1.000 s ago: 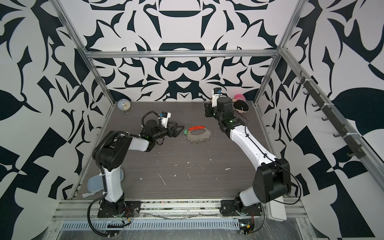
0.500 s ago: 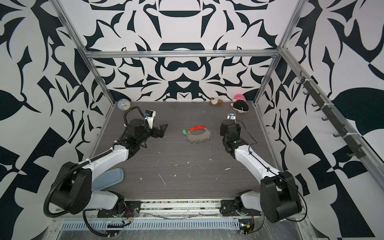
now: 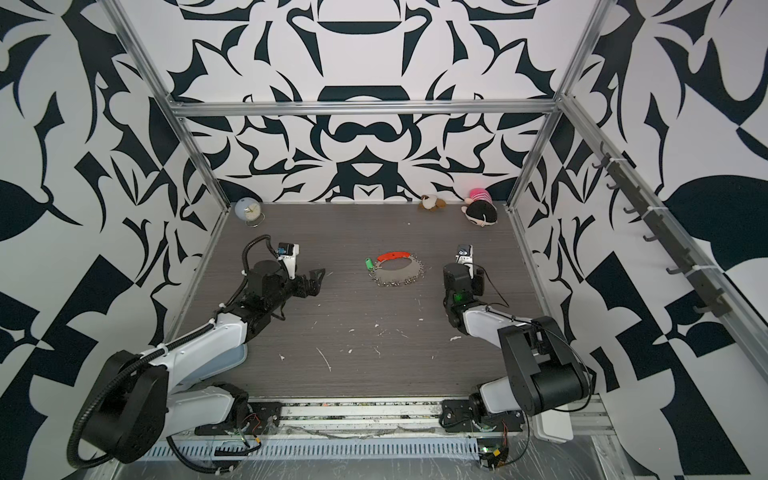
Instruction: Put the keys on the keyring
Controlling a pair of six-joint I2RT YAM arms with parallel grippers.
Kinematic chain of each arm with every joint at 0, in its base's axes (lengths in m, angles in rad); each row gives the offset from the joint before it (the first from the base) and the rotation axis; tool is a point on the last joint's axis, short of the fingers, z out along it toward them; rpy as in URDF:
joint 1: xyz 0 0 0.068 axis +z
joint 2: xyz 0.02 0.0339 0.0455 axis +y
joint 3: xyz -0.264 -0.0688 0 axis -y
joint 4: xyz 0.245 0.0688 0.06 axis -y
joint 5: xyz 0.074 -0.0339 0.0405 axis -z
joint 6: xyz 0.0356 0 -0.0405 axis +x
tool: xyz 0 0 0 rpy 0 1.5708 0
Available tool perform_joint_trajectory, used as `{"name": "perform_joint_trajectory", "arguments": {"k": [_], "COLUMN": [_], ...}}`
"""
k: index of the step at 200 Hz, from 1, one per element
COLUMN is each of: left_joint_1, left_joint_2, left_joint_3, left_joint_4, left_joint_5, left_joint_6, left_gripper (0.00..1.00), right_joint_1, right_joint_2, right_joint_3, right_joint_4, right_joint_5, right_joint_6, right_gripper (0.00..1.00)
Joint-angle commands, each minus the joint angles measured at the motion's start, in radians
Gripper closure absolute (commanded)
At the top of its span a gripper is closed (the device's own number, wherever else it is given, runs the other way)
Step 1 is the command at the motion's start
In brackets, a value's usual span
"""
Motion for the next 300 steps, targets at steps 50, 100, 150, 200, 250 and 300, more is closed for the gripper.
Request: {"name": "perform_joint_trajectory", "arguments": {"k": [50,100,150,200,250,300], "left_joint_1": [-0.001,-0.001,-0.001,0.062,0.271,0.322], "left_joint_2": [-0.011,-0.037,-0.087,-0.066,0.076,0.239], "left_joint_3": [-0.010,-0.026,0.010,-0.054,-0.192,-0.182], "left_joint_4": [0.004,0.006,-0.070,0.108,0.399,0.565], "left_joint_5": [-0.034,-0.122,-0.379,-0.630,-0.485,-0.440], "left_joint_6": [-0.080,-0.082,0.034,0.325,0.199,0.202], "left_gripper": [0.00,0.00,0.00,0.01,0.00,0.00], "right_joint_1": [-0.003,-0.005,-0.002,-0.005,-0.014,-0.016], "right_joint_2": [-0.014,0.163,0.200,0.188,0.182,0.182], "right_joint_3": [-0.187,-0.265,-0.239,-0.217,-0.198,-0.198], "right_joint_4": [0.347,0.657,0.668,0.610,0.567,0.567], "right_joint_5": [-0.064,-0.180,-0.164,-0.162,-0.169,-0.169], "right_joint_6": [-0.007,-0.052,-0.094,-0.074,-0.064,-0.063], "right_gripper": [0.40,0.34,0.00,0.00,0.00,0.00]}}
